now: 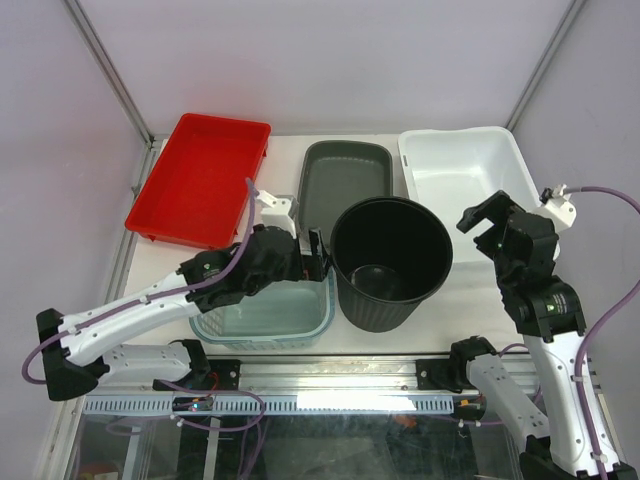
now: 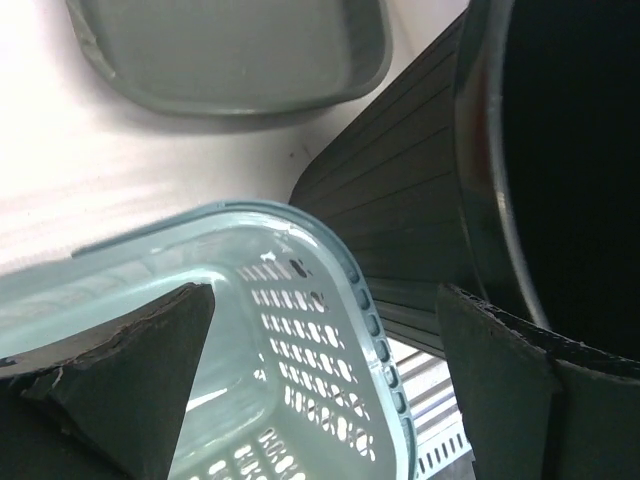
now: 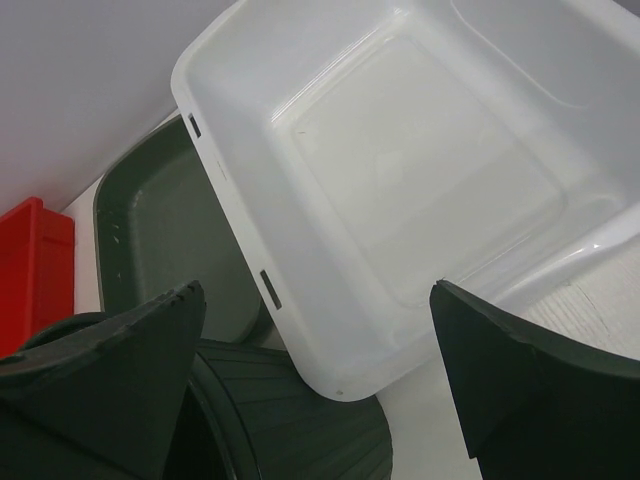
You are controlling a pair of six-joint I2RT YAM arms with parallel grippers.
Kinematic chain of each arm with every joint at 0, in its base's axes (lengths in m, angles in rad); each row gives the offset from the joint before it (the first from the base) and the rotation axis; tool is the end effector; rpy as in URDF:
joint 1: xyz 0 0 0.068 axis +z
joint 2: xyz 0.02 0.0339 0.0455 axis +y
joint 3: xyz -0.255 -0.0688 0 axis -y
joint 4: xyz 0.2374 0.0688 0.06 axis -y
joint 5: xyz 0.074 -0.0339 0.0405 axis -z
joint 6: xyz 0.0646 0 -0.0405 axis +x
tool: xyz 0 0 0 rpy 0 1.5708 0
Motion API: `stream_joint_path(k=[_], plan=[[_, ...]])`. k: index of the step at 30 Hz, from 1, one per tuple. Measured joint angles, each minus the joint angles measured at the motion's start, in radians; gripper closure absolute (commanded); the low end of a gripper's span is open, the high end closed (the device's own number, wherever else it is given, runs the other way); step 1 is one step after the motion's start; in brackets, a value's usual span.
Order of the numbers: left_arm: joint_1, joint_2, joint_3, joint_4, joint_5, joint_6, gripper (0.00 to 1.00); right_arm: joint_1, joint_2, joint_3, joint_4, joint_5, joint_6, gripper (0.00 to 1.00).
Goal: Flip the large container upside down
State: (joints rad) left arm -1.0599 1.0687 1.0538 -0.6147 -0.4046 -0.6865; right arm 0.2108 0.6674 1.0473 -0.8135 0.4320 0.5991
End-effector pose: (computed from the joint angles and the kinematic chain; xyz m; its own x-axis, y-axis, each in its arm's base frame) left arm 0.1412 -0.1998 0.3149 -0.6323 -0.0635 -0.7721 0.3174 0.8879 -0.3330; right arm 0.1409 0.0025 0.3593 -0.2369 0.4730 -0.8486 0.3816 0.8486 0.3664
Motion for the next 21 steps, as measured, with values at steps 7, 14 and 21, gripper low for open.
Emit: stream_joint_path(k=[7,14,21], plan=[[-0.1,0.056,0.004,-0.094,-0.101,-0.14,0.01,0.0,-0.029,-0.02,0.007,0.005,-0.007,0.0],[-0.106,0.031,-0.011,-0.108,-0.122,-0.192,0.03,0.0,-0.012,-0.033,0.008,-0.003,-0.006,0.01],[-0.106,0.07,-0.027,-0.118,-0.118,-0.225,0.04,0.0,-0.01,-0.033,0.008,-0.013,-0.005,0.0]])
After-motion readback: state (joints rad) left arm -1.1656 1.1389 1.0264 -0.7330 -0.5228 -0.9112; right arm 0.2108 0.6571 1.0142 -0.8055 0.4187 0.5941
